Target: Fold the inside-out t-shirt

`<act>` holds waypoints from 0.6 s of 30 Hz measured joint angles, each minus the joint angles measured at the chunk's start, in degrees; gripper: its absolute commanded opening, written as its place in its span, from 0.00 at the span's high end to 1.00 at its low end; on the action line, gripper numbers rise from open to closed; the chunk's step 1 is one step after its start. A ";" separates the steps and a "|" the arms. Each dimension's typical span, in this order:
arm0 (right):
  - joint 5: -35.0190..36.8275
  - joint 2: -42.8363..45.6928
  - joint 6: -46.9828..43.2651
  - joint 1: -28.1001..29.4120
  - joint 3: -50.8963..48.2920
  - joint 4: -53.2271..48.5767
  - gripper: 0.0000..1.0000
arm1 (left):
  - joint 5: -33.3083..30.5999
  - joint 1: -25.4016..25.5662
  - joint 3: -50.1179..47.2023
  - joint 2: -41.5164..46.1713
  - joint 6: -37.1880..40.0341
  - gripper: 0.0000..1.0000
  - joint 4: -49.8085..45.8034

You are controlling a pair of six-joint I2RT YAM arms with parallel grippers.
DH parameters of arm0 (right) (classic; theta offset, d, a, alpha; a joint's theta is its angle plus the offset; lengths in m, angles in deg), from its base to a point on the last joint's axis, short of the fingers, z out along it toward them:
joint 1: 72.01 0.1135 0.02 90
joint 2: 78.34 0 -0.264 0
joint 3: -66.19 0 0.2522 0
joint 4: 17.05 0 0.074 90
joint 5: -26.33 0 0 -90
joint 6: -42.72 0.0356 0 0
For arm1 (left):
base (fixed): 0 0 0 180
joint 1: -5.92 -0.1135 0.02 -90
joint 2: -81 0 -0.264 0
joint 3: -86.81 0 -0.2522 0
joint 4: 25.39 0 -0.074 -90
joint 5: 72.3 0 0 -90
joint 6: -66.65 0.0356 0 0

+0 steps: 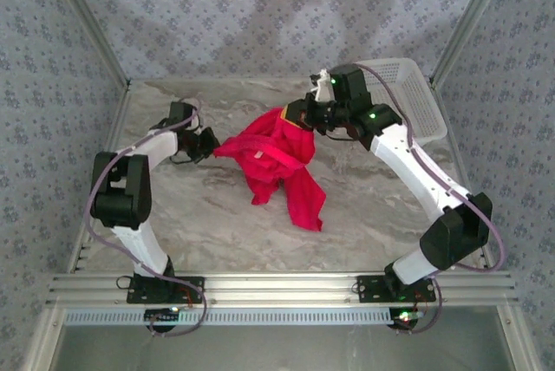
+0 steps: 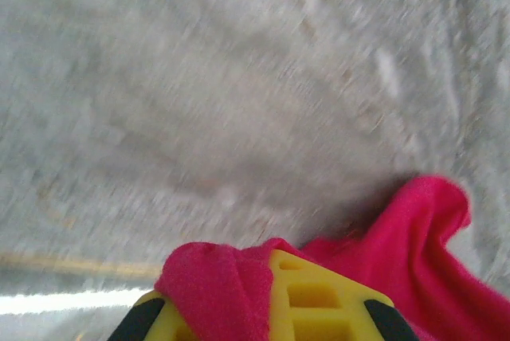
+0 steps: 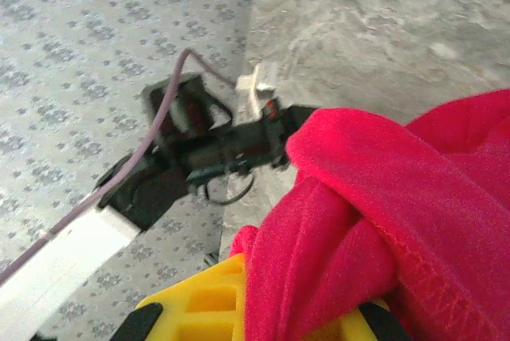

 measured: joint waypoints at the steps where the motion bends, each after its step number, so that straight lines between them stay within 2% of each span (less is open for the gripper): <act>1: 0.35 -0.04 -0.07 -0.72 -1.07 0.00 1.00 | -0.22 0.13 -2.99 2.75 0.17 1.00 0.81; 2: 1.11 -0.15 -0.15 -1.14 -1.62 -0.17 1.00 | -0.52 0.35 -5.92 5.99 0.24 0.99 1.62; 3: 2.36 -0.50 -0.52 -1.44 -1.75 -0.74 1.00 | -0.70 0.63 -8.66 9.53 0.44 0.87 2.36; 6: 4.33 -1.88 -1.64 -1.51 -1.75 -0.24 1.00 | -1.31 2.82 -14.21 21.49 1.38 0.39 4.35; 7: 4.00 -2.43 -1.62 -1.49 -1.77 0.76 1.00 | -1.44 4.11 -15.28 25.49 1.95 0.29 5.22; 10: 1.75 -3.56 -1.60 -1.16 -1.90 4.37 1.00 | -1.36 8.09 -16.48 33.18 4.66 0.20 8.81; 13: 0.22 -3.61 -2.71 -0.04 -1.46 5.14 1.00 | -1.75 11.65 -18.08 35.65 8.87 0.08 15.85; 18: -1.27 -3.17 -3.87 1.66 -0.94 5.27 1.00 | -4.35 17.25 -19.82 32.06 19.58 0.07 24.92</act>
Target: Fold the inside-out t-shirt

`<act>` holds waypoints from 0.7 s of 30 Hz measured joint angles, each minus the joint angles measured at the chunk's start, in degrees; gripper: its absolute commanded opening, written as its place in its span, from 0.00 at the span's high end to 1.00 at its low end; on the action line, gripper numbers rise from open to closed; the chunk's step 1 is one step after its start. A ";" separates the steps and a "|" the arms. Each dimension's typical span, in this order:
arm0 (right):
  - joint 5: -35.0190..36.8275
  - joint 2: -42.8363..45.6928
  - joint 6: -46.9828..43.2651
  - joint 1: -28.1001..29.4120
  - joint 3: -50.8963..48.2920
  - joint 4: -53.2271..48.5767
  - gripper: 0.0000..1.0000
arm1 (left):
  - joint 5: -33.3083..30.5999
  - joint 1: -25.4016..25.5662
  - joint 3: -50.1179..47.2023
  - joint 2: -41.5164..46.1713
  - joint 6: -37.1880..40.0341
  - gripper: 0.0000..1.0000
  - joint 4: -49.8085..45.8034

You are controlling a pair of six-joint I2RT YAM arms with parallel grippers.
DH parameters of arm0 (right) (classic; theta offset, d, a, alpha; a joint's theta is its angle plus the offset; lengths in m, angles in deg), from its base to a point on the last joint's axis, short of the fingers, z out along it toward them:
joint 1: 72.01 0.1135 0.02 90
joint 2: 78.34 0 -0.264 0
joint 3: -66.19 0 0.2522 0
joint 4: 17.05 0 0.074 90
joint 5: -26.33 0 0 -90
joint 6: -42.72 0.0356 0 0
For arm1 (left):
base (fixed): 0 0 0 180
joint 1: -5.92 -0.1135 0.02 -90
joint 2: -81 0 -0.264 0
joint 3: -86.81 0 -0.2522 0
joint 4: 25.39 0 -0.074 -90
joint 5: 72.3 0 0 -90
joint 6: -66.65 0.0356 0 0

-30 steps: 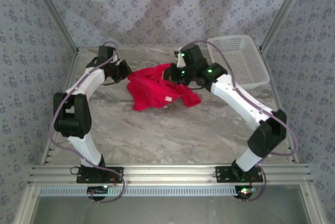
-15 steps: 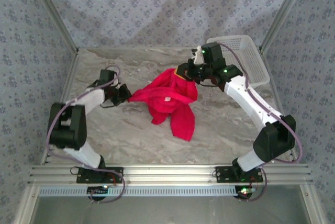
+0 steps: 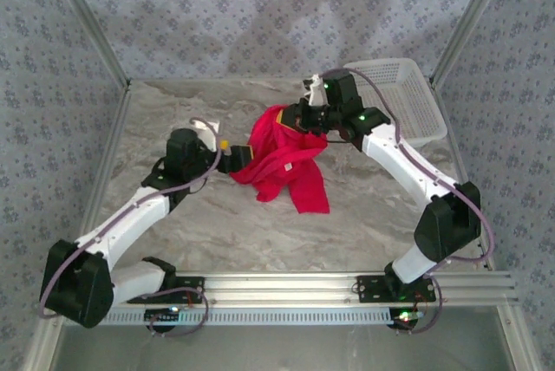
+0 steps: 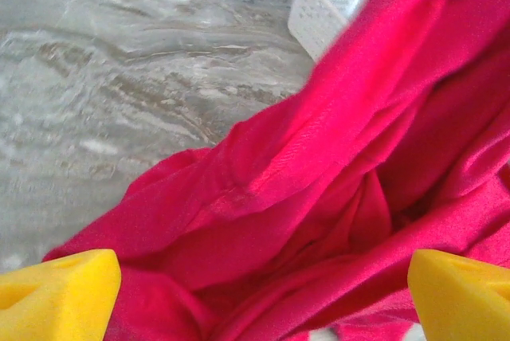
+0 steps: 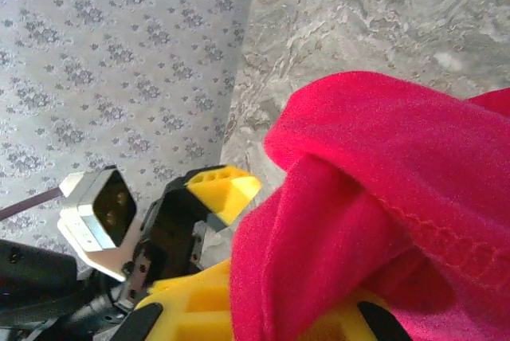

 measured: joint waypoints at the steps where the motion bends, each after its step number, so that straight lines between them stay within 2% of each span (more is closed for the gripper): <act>1: -0.17 0.09 -0.15 0.02 0.00 0.00 1.00 | -0.20 0.76 0.72 -2.01 2.23 0.07 0.96; 7: -0.74 1.16 -0.76 0.11 0.00 -0.07 1.00 | -1.97 0.98 6.86 -13.35 11.96 0.07 5.09; 8: -0.90 1.38 -0.81 0.15 0.00 -0.09 1.00 | -2.12 0.70 7.80 -14.78 12.90 0.09 5.66; 9: -1.09 1.60 -0.96 0.26 0.00 -0.09 1.00 | -2.05 0.42 9.25 -16.59 13.70 0.16 6.23; 10: -1.33 1.84 -1.09 0.37 0.00 -0.11 1.00 | -1.75 0.09 10.67 -18.45 14.16 0.40 7.02; 11: -1.60 2.03 -1.29 0.50 0.00 -0.17 1.00 | -1.14 -0.31 12.15 -20.17 13.94 0.73 7.50; 12: -1.84 2.34 -1.64 0.63 0.00 -0.42 1.00 | -0.17 -0.83 14.51 -22.49 13.57 1.00 7.80; 16: -3.08 3.98 -3.80 0.90 -0.13 -2.23 1.00 | 2.54 -2.97 25.94 -30.64 10.32 1.00 5.35; 21: -4.09 8.96 -7.06 0.74 -0.94 -4.28 1.00 | 3.48 -8.92 41.33 -36.70 3.91 1.00 -5.77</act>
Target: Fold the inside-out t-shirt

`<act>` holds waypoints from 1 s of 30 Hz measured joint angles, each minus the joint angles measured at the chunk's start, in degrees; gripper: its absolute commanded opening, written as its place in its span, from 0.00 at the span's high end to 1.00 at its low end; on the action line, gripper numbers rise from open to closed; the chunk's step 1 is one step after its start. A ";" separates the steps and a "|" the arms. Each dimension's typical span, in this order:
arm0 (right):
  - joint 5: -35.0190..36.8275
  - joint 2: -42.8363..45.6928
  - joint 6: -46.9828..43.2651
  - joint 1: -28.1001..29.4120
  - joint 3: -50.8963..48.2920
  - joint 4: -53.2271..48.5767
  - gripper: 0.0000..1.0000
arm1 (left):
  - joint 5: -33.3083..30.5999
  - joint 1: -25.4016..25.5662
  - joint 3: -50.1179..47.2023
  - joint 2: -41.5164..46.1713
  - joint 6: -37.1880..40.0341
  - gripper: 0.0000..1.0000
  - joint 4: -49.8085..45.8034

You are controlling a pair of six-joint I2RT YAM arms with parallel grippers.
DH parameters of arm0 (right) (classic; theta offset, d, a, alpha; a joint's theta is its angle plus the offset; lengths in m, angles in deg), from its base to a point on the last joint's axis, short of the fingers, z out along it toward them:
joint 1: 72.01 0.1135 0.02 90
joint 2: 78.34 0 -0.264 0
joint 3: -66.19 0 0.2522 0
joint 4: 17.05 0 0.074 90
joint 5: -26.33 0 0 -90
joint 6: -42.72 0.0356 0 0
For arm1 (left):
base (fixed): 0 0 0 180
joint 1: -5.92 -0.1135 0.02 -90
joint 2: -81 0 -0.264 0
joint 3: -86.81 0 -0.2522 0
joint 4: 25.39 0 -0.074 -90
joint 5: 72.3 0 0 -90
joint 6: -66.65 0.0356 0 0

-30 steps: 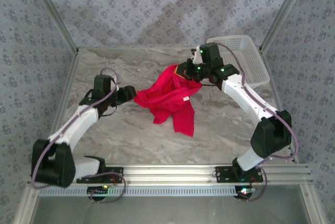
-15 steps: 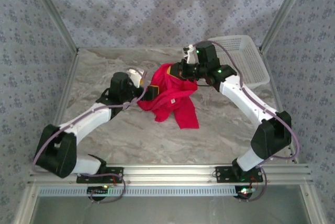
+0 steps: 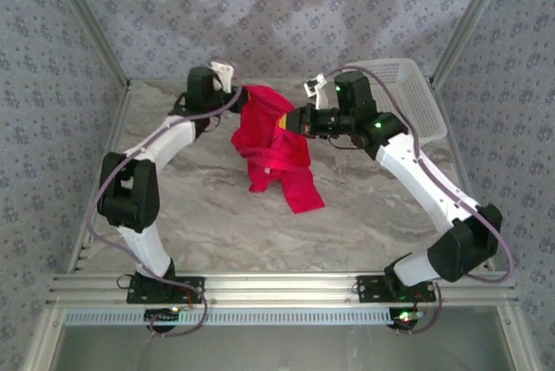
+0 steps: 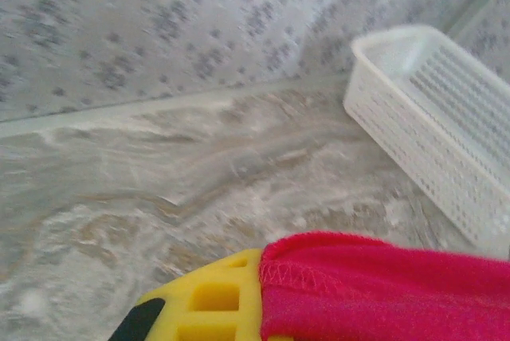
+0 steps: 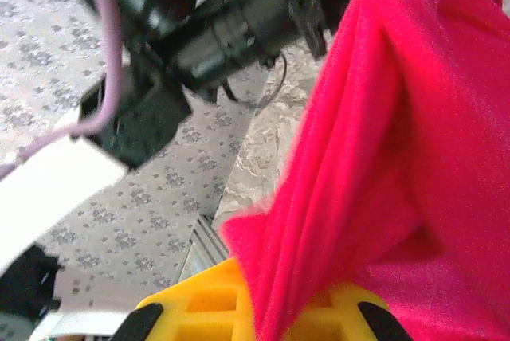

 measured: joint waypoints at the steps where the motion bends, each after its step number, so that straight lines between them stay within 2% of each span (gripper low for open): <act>1: 0.00 0.98 -0.57 -0.11 -0.09 0.00 1.00 | 1.27 -1.60 2.78 -0.48 -1.51 1.00 -2.84; 5: -0.20 3.43 -2.34 -1.60 -1.05 0.81 1.00 | 4.83 -4.85 7.69 0.42 -5.57 1.00 -10.95; 12: -4.22 7.10 -2.29 -9.33 -10.88 4.35 1.00 | 0.20 -4.98 2.78 3.74 -7.06 1.00 -22.86; 15: -5.46 8.22 -1.55 -12.81 -15.26 5.11 1.00 | 0.33 -5.68 2.49 2.14 -7.08 1.00 -28.46; 18: -5.53 8.46 -1.38 -13.27 -17.29 5.38 1.00 | 0.35 -7.26 2.73 -0.74 -7.63 1.00 -32.41; 21: -5.03 8.41 -1.38 -13.14 -17.27 5.77 1.00 | -5.14 -11.61 1.07 -3.28 -9.86 1.00 -32.22; 24: -3.61 6.08 -1.38 -11.69 -17.09 6.97 1.00 | -6.38 -15.67 -5.49 -1.97 -11.50 0.83 -28.81; 26: -2.29 3.15 -1.36 -10.36 -16.74 7.34 1.00 | -6.25 -15.23 -10.32 0.92 -11.91 0.81 -26.56; 30: 3.96 -2.29 -2.62 -6.91 -14.25 4.50 1.00 | -4.20 -11.10 -14.27 8.09 -12.13 0.93 -25.00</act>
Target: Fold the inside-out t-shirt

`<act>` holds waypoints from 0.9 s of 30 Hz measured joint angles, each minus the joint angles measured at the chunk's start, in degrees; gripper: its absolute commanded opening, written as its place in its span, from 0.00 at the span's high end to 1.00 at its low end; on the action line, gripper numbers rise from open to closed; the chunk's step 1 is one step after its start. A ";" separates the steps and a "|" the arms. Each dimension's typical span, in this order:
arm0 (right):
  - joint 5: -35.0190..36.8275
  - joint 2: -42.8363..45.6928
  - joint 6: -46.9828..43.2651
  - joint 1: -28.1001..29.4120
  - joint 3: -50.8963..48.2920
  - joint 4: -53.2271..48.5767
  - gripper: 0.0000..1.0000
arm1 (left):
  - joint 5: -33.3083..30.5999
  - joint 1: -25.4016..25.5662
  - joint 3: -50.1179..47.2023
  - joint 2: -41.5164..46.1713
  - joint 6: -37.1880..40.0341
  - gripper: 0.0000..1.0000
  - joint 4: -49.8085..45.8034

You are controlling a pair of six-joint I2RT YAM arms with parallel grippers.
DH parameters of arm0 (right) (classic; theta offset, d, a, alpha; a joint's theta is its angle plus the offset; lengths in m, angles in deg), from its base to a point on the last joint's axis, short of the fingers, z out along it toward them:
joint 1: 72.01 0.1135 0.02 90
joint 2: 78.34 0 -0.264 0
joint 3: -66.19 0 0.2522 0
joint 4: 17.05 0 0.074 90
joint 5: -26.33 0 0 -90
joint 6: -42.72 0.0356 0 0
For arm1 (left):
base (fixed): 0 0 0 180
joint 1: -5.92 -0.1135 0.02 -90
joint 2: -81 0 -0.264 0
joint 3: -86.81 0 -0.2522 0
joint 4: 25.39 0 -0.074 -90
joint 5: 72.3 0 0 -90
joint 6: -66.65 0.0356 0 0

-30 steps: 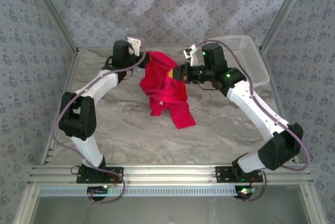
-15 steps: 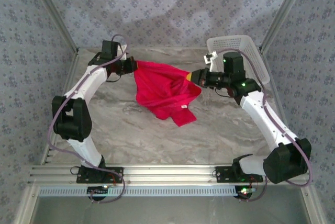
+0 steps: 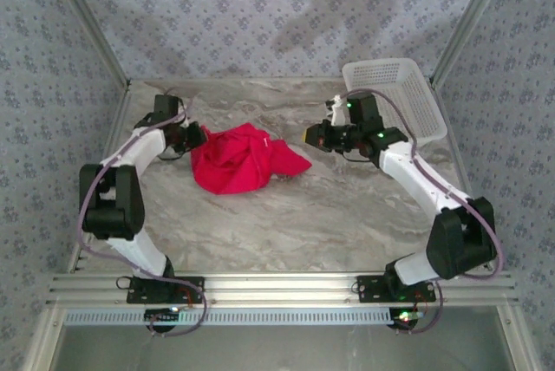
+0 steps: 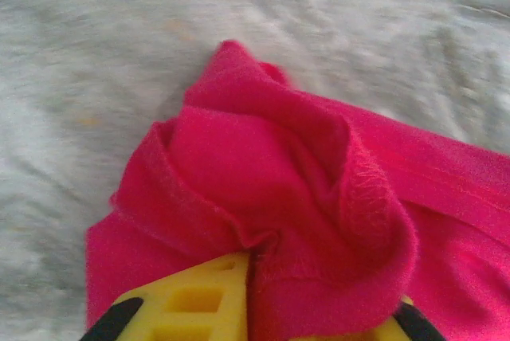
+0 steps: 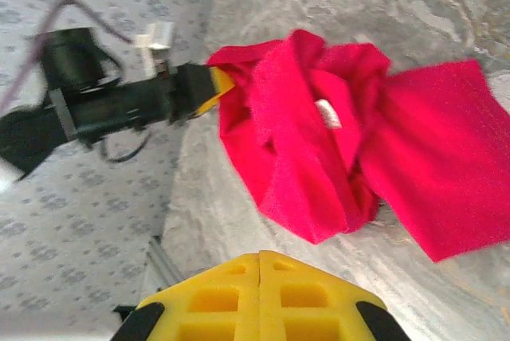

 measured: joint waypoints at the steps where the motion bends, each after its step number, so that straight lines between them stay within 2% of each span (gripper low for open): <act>1: 2.56 -1.31 -0.57 1.53 1.70 -1.38 0.96 | 0.68 0.76 0.00 1.27 -0.17 0.93 0.87; 4: 8.72 -5.27 -1.88 6.69 7.21 -3.69 0.81 | 2.40 1.33 0.00 3.48 -0.48 0.95 2.97; 6: 12.20 -8.63 -2.67 10.45 11.08 -4.26 0.64 | 2.93 1.27 0.00 3.61 -0.72 0.97 3.39; 8: 15.47 -13.07 -3.15 14.40 15.41 -4.61 0.53 | 3.02 1.22 -0.11 3.61 -0.90 0.98 3.32; 11: 19.69 -20.39 -3.02 19.41 22.12 -5.09 0.41 | 3.08 1.22 -0.17 3.76 -0.94 0.99 3.28; 15: 23.67 -30.12 -0.94 23.89 31.65 -6.58 0.35 | 2.86 1.16 -0.79 5.44 -0.94 0.99 2.62; 18: 25.31 -36.48 3.89 25.20 37.66 -8.15 0.35 | 2.51 0.79 -1.07 7.61 -0.94 0.99 1.44; 23: 27.56 -44.65 14.12 24.57 42.27 -8.92 0.35 | 2.29 -0.26 -2.05 10.64 -1.20 0.99 0.61; 24: 28.15 -45.97 15.58 24.37 43.12 -9.09 0.39 | 2.25 -0.44 -2.36 11.21 -1.38 0.99 0.31; 25: 28.83 -47.32 17.18 24.13 44.04 -9.44 0.50 | 2.25 -0.63 -2.69 11.72 -1.40 0.99 0.15; 27: 30.05 -48.85 19.47 23.67 45.05 -9.94 0.81 | 2.27 -1.01 -3.30 12.61 -1.62 0.99 -0.07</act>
